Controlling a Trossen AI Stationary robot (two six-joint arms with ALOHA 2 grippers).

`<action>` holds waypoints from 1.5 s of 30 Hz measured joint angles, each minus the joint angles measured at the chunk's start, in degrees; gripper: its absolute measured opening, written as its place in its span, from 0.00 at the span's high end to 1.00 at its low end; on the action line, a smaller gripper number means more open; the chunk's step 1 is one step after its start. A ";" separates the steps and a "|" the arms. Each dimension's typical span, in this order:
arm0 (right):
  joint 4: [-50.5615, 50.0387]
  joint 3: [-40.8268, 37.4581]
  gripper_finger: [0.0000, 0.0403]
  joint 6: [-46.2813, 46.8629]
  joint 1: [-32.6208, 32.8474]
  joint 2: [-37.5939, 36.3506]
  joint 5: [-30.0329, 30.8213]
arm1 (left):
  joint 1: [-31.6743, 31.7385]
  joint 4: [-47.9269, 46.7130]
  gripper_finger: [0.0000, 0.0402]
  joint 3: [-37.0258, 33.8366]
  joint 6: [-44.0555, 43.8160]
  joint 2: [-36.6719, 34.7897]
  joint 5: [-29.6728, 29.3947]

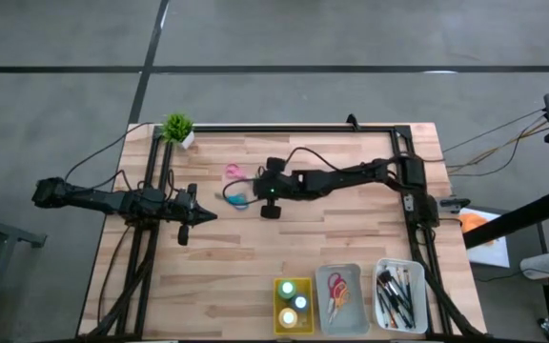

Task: Pick & Place Paint Supplies
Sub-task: Put the green scissors into the gray bin

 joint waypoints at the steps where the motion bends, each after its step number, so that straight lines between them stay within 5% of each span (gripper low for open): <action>1: -0.38 0.00 0.97 -0.32 0.66 -0.92 0.54 | 0.00 -0.01 1.00 0.00 0.00 -0.01 0.00; 11: -3.29 -0.02 0.97 -3.84 7.96 -10.12 1.67 | 0.01 0.00 1.00 0.00 0.00 0.01 0.02; 39: -36.90 -0.07 0.97 -2.59 31.10 -30.72 -5.29 | 0.00 -0.01 1.00 0.00 0.00 -0.02 0.02; 45: -38.93 -0.57 0.97 2.47 35.02 -30.78 -16.76 | 0.02 -0.01 1.00 0.00 0.00 0.01 0.00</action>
